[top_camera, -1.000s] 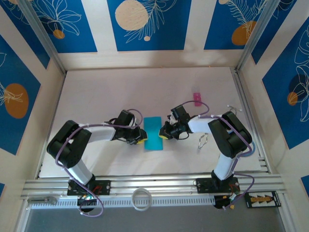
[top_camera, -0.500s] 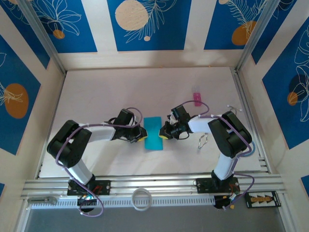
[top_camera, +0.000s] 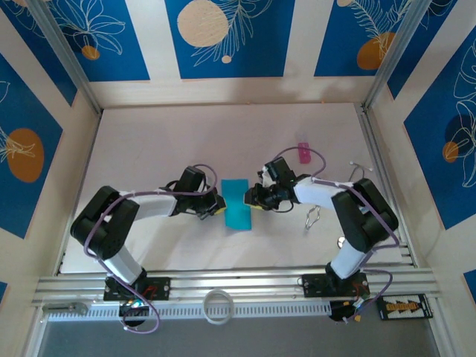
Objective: Fold a paper plane with a square sheet of paper (pick it up from the middle)
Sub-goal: Third fold the triangle at the center of the table.
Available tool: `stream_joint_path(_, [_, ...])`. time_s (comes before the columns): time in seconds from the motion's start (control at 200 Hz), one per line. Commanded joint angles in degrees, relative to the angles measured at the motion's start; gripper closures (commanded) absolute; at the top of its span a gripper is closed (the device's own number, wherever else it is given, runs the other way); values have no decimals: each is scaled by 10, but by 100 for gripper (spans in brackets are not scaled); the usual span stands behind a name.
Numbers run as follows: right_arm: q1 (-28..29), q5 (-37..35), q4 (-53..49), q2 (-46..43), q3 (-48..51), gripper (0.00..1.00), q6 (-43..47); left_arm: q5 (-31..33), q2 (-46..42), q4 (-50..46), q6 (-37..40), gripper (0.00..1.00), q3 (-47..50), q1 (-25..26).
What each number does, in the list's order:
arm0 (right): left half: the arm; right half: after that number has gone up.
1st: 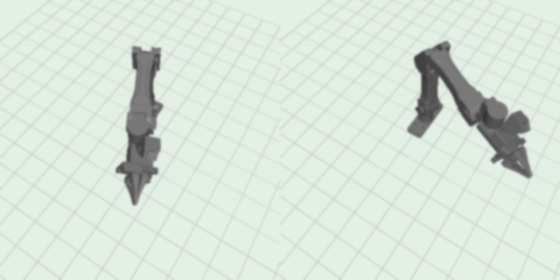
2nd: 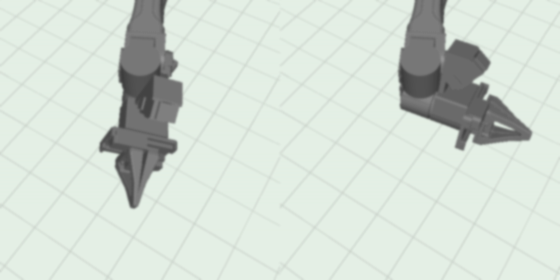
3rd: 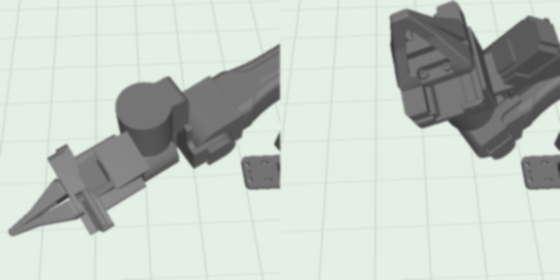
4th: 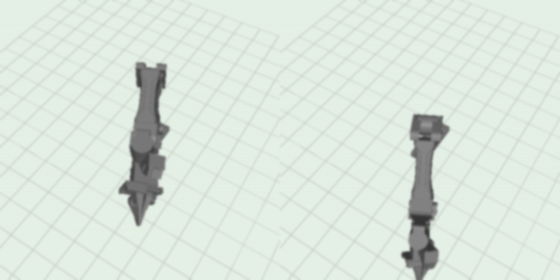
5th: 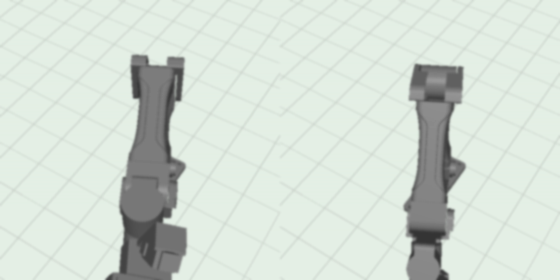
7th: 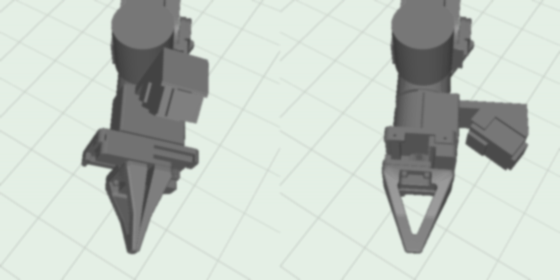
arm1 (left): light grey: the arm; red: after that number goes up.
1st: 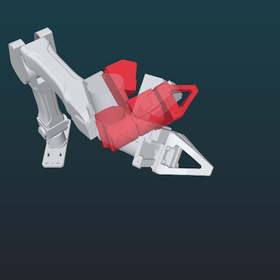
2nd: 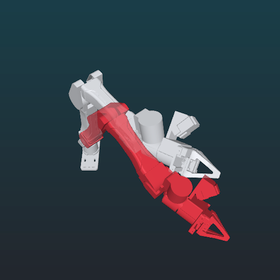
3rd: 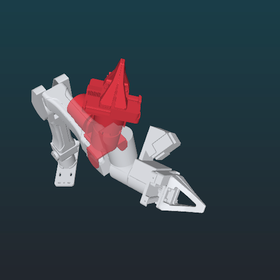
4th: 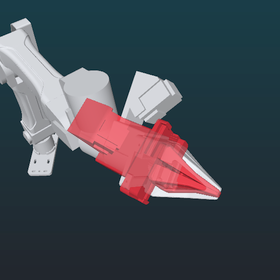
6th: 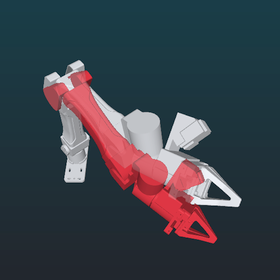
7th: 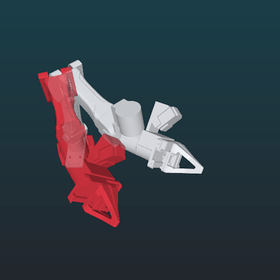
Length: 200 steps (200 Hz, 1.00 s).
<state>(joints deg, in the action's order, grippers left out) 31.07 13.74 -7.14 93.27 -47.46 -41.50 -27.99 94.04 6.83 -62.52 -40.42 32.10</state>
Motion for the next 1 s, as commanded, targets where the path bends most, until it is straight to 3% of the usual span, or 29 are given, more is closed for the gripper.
stream_joint_path(0.0, [42,-67,-12,-64,3,55,69,6,-21,20,-47,100,19,-4])
stream_joint_path(0.165, [120,-169,45,-132,56,57,132,15,-39,38,-84,100,36,-4])
stream_joint_path(0.225, [159,-176,94,-151,86,57,196,21,-48,36,-89,100,38,-2])
stream_joint_path(0.425, [301,-299,245,-165,166,57,385,22,-53,35,-90,100,38,0])
stream_joint_path(0.67, [346,-414,268,-119,154,55,438,18,-50,32,-87,100,31,1])
stream_joint_path(0.995, [355,-468,286,-69,136,59,469,19,-54,32,-87,100,32,2])
